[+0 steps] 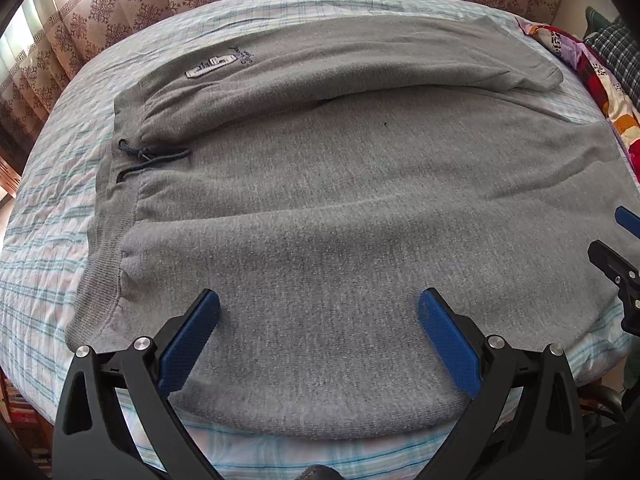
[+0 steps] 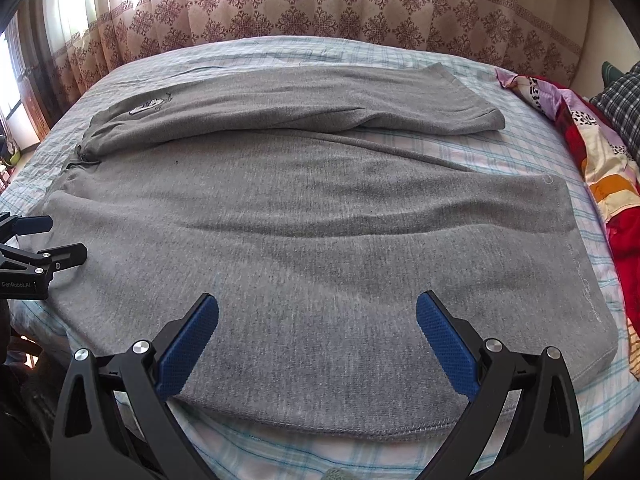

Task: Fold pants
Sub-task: 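Move both grippers toward the grey sweatpants lying on the bed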

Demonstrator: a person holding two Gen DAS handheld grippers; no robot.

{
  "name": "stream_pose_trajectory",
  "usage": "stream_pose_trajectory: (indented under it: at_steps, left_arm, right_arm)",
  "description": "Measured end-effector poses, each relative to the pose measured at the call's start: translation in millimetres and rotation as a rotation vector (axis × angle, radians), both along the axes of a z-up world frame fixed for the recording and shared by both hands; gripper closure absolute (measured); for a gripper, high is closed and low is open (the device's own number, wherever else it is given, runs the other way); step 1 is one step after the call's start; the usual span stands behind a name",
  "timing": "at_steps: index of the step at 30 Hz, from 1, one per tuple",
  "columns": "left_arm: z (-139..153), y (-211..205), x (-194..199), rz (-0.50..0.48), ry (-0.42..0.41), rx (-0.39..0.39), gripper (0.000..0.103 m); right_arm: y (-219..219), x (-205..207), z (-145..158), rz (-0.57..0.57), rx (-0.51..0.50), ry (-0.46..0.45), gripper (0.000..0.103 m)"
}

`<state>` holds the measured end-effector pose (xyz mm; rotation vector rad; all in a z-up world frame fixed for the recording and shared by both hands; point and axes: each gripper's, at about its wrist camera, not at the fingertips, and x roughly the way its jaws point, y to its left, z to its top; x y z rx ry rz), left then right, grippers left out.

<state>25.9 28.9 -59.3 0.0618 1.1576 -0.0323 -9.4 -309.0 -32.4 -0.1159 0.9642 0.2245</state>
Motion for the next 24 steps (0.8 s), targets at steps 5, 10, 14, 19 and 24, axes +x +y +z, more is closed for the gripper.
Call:
stream_pose_trajectory:
  at_steps: [5, 10, 14, 19, 24]
  left_arm:
    - [-8.9, 5.7, -1.6, 0.006, 0.032, -0.019, 0.002]
    - [-13.8, 10.0, -11.6, -0.010, 0.048, -0.017, 0.002]
    - [-14.1, 12.1, -17.8, -0.023, 0.055, -0.021, 0.002]
    - [-6.7, 13.6, -20.4, -0.044, 0.046, -0.036, 0.002]
    - [8.9, 19.2, -12.9, -0.050, 0.019, -0.069, 0.002]
  right_arm:
    - [-0.7, 0.4, -20.2, 0.001, -0.007, 0.104, 0.005]
    - [2.5, -9.4, -25.4, 0.027, -0.064, 0.141, 0.005]
    - [0.7, -15.2, -25.6, 0.035, -0.068, 0.151, 0.005]
    - [-1.7, -11.2, -20.7, 0.046, -0.058, 0.172, 0.005]
    - [-11.9, 5.6, -4.3, 0.050, 0.011, 0.183, 0.005]
